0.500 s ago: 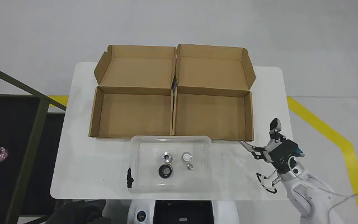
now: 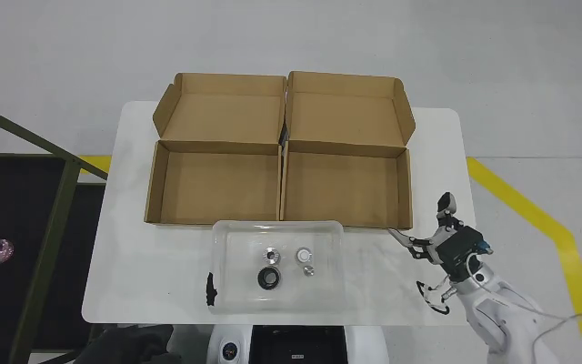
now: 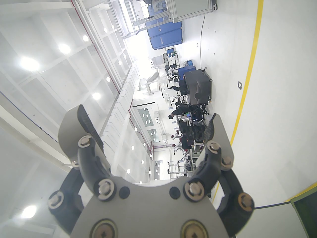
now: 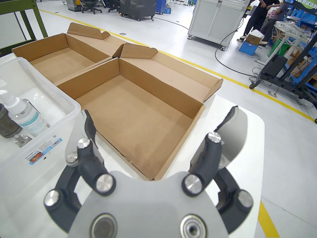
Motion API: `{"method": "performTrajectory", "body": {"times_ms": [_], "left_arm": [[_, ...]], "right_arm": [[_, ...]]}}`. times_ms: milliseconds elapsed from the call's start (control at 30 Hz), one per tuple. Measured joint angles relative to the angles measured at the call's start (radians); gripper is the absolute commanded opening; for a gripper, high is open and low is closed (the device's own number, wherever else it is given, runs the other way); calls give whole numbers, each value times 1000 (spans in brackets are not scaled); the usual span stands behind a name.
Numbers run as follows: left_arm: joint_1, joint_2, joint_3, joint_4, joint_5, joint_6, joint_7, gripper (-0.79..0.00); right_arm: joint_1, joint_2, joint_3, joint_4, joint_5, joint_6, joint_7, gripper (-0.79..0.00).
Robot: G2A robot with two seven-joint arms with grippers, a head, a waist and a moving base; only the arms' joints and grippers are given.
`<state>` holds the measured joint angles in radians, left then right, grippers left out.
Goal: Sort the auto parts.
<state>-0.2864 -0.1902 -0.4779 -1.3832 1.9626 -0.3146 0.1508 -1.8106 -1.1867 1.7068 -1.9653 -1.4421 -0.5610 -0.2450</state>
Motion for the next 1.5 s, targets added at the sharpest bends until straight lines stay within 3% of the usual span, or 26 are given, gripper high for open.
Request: {"method": "performTrajectory", "body": {"times_ms": [433, 800, 1500], "left_arm": [[0, 0, 0, 0, 0, 0, 0, 0], [0, 0, 0, 0, 0, 0, 0, 0], [0, 0, 0, 0, 0, 0, 0, 0]], "right_arm": [[106, 17, -77, -47, 39, -210, 193, 0], [253, 26, -259, -80, 28, -367, 341, 0], [365, 32, -517, -78, 51, -425, 607, 0]]}}
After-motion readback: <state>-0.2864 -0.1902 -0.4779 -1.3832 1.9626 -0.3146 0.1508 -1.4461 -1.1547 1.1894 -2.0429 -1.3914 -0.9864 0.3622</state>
